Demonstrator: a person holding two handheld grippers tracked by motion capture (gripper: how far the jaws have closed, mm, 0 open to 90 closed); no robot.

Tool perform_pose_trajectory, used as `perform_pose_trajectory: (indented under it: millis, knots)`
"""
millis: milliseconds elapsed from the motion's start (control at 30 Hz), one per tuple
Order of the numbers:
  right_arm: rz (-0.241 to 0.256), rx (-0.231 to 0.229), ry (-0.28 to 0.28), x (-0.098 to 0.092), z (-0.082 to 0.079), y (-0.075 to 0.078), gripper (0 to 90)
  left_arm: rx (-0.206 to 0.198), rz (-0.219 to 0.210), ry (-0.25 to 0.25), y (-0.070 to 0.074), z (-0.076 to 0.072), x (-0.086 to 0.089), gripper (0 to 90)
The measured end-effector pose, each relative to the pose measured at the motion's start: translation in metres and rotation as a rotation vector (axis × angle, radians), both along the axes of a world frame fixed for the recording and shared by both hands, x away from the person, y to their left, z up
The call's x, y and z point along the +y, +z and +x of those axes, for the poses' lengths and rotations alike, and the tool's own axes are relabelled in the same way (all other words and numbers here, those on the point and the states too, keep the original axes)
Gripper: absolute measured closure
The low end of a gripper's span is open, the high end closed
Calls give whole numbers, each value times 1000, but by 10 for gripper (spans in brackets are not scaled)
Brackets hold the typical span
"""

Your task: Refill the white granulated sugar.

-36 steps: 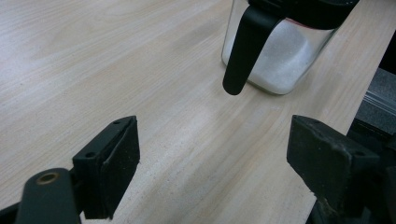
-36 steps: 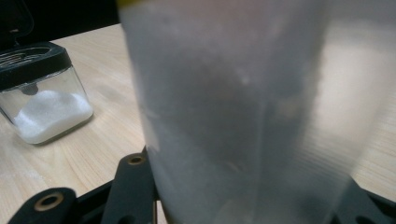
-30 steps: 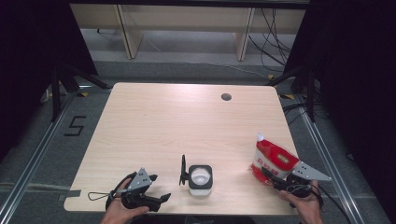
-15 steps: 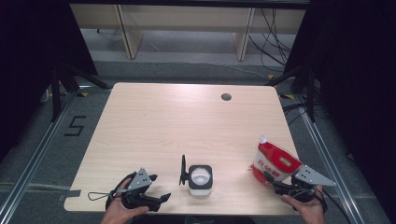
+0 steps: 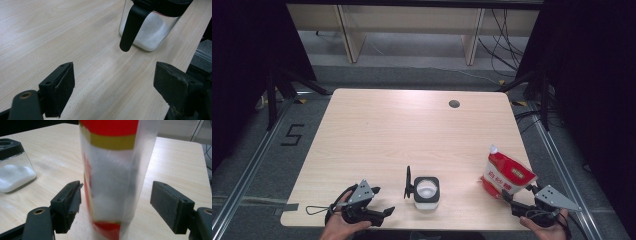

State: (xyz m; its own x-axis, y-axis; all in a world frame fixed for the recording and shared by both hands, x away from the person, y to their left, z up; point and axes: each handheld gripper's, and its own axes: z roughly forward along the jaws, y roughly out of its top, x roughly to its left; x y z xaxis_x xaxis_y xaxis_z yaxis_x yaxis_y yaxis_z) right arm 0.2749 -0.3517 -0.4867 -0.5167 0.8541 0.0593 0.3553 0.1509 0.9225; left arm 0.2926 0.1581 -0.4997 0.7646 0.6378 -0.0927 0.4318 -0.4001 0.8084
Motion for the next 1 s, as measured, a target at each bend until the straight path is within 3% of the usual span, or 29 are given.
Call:
perform_pose_trajectory:
  millis: [33, 67, 133, 167, 233, 267, 300, 333, 400, 433, 500, 533, 600, 633, 667, 700, 733, 833, 900, 933, 967, 1000]
  knots:
    - [2, -6, -1, 1, -1, -1, 251, 12, -12, 8, 0, -1, -1, 167]
    - [-39, -31, 17, -1, -2, 0, 251, 12, -13, 7, 0, 0, -1, 167]
    - [-9, 15, -3, 3, -9, 0, 244, 8, -14, 10, 0, 0, 0, 167]
    - [-47, 5, 17, 1, -9, 1, 244, 10, -13, 7, 0, 0, 0, 167]
    - [-34, 15, 18, 2, -11, 0, 238, 10, -11, 14, 1, -1, 0, 167]
    - [-50, 7, 17, 2, -11, 0, 239, 8, -33, 21, 0, -1, -2, 167]
    - [-42, 10, -7, 3, -15, 1, 239, 11, -36, 16, 0, -1, -2, 167]
    - [-63, 11, 16, 2, -15, 2, 239, 8, -26, 10, 0, 0, -1, 167]
    - [-65, 18, 2, 4, -18, 1, 238, 3, -16, -6, 2, 0, -1, 167]
    - [-59, 47, -14, 6, -22, 1, 237, -11, -13, -10, 2, 1, 0, 167]
    - [-102, 30, 4, 4, -22, 1, 234, -4, -27, -6, 2, 1, -1, 167]
    - [-73, 55, -22, 6, -25, 1, 232, -3, -29, 1, 2, 1, -2, 167]
    - [-92, 39, 13, 4, -23, 0, 230, 13, -27, 11, 3, 1, -2, 167]
    - [-80, 54, -19, 6, -27, 0, 225, 7, -37, 17, 3, 0, -3, 167]
    - [-114, 22, 7, 3, -24, 0, 225, 7, -40, 16, 4, 1, -3, 167]
    - [-81, 59, -4, 7, -27, -1, 224, 0, -23, 14, 4, 1, -2, 167]
    - [-107, 43, 27, 6, -25, -1, 222, 4, -30, 12, 6, 1, -3, 167]
    - [-119, 56, 34, 8, -28, -1, 220, 0, -46, 18, 9, 1, -4, 167]
    - [-96, 70, 25, 9, -30, -1, 219, -4, -37, 10, 11, 3, -5, 167]
    - [-131, 41, 19, 7, -30, 0, 221, -16, -41, 2, 12, 4, -6, 167]
    - [-119, 55, 26, 8, -30, -1, 219, -18, -24, 3, 14, 4, -6, 167]
    - [-106, 66, 36, 8, -31, -2, 219, -12, -43, 4, 15, 4, -8, 167]
